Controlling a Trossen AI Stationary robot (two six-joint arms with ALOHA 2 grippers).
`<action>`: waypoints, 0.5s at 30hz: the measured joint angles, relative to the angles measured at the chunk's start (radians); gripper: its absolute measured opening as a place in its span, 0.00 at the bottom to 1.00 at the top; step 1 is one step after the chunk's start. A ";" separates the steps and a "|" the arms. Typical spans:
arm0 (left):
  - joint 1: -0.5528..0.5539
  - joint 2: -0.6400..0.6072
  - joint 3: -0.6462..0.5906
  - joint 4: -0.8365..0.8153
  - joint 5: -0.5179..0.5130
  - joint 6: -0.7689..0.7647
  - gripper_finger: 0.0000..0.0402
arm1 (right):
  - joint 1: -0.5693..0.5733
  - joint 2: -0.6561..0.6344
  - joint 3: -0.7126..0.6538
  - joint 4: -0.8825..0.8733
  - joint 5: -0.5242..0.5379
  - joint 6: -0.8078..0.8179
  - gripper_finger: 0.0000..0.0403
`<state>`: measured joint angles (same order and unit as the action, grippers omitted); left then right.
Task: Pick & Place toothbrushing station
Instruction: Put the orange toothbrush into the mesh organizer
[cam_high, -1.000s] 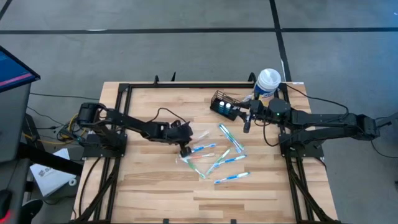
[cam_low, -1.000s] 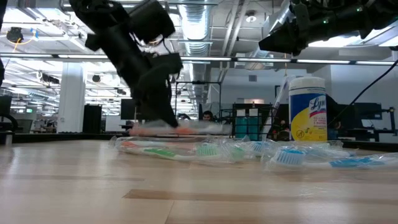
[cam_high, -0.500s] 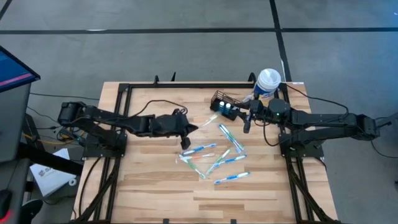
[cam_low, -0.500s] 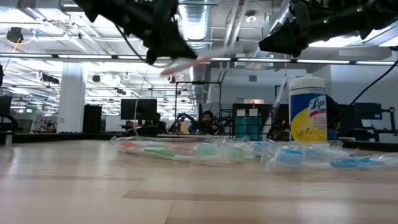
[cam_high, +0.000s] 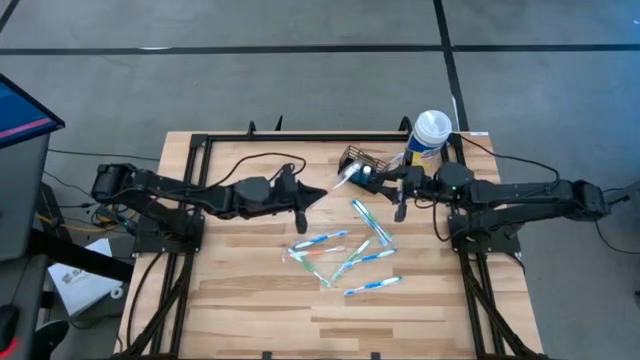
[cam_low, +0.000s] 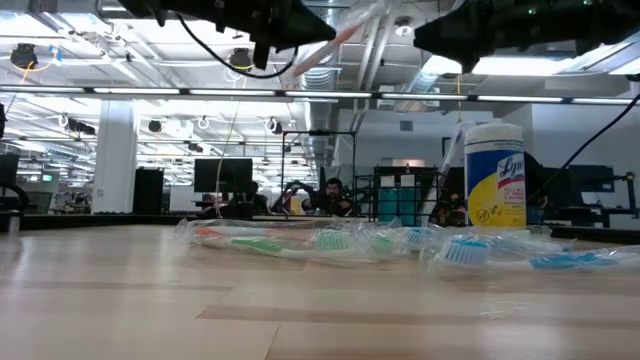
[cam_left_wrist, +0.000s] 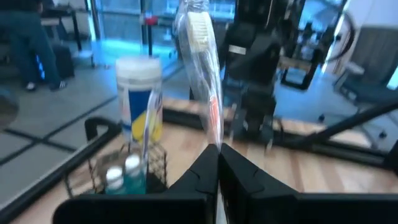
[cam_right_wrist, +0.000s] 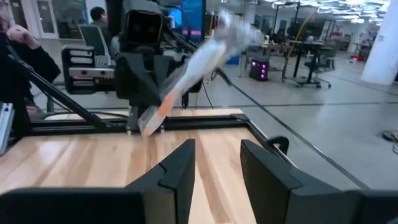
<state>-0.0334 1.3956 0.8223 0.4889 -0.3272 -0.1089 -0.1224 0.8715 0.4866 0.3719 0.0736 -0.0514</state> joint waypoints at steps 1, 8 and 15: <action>0.000 0.001 0.000 0.022 0.004 0.005 0.00 | 0.005 0.000 0.000 0.010 0.000 0.000 0.29; -0.006 0.075 0.000 0.192 0.009 0.062 0.00 | 0.039 0.000 0.000 0.063 -0.003 0.000 0.29; -0.006 0.185 0.000 0.371 0.009 0.129 0.00 | 0.044 0.000 0.000 0.067 -0.003 0.026 0.29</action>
<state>-0.0391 1.5808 0.8219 0.8599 -0.3186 0.0206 -0.0788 0.8719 0.4866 0.4393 0.0708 -0.0257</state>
